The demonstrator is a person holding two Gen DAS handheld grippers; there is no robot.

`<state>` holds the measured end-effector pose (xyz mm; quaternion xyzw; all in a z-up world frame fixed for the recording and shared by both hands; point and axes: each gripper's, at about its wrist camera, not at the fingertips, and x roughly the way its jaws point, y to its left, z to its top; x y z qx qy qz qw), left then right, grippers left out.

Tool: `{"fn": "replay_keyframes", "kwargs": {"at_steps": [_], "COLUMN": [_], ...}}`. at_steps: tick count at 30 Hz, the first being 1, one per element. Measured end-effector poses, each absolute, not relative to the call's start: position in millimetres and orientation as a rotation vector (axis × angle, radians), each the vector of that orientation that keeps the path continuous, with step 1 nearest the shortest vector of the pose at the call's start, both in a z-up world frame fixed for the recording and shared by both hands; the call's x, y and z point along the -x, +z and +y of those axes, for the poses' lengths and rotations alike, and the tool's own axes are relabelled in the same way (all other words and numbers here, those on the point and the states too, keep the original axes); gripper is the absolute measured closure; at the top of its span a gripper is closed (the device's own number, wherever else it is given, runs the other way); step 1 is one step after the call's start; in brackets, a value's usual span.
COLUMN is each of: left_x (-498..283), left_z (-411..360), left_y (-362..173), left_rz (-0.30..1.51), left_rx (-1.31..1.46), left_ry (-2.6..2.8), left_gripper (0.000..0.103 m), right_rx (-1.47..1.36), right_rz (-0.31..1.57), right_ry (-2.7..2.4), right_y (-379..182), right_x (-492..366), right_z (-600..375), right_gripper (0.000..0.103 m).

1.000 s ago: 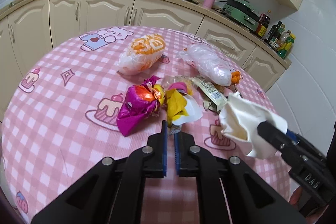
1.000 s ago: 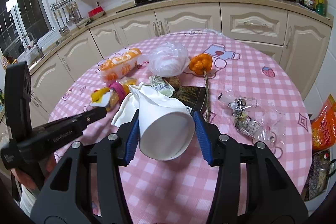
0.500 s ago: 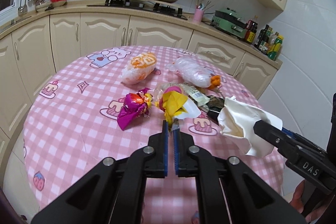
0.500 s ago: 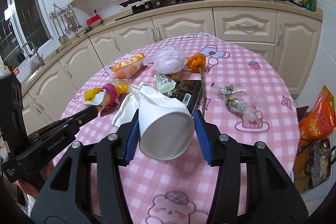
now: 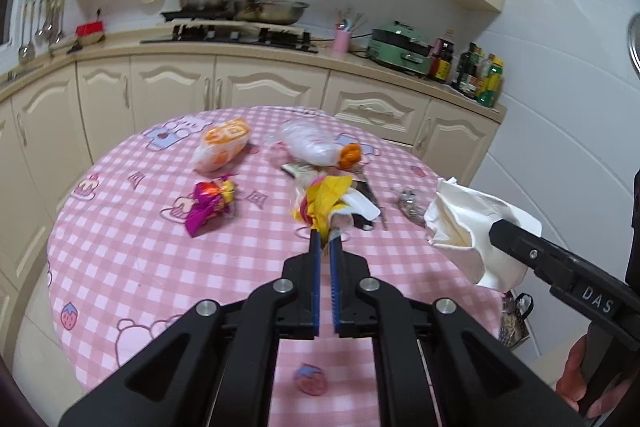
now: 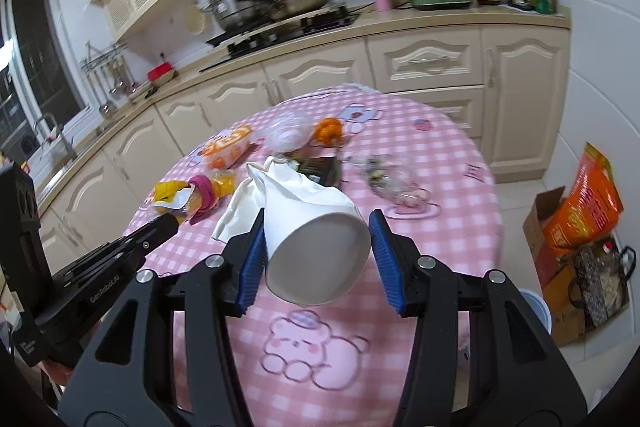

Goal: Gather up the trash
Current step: 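Grasp the yellow wrapper with the left gripper while the right holds the paper cup, then move both items over the blue bin and open both grippers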

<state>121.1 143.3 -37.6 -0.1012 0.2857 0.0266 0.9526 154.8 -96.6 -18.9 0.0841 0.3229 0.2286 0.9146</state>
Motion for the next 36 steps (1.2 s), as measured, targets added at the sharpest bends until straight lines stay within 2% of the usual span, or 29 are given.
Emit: {"fn": "replay_keyframes", "kwargs": {"at_steps": [20, 28, 36], "left_x": [-141.2, -163.2, -188.8], "left_z": [-2.8, -75.6, -146.2], "left_y": [-17.0, -31.0, -67.6], "left_rz": [0.540, 0.592, 0.706], "left_rx": [0.034, -0.023, -0.075], "left_ry": [-0.202, -0.322, -0.419], "left_gripper": [0.100, 0.100, 0.099], "right_rx": [-0.352, -0.429, -0.499], "right_rz": [0.674, 0.707, 0.758], "right_ry": [0.182, 0.068, -0.045], "right_y": [-47.4, -72.8, -104.4], "right_x": [-146.3, -146.8, -145.4], "right_z": [-254.2, -319.3, -376.2], "right_gripper": [0.054, 0.054, 0.054]}}
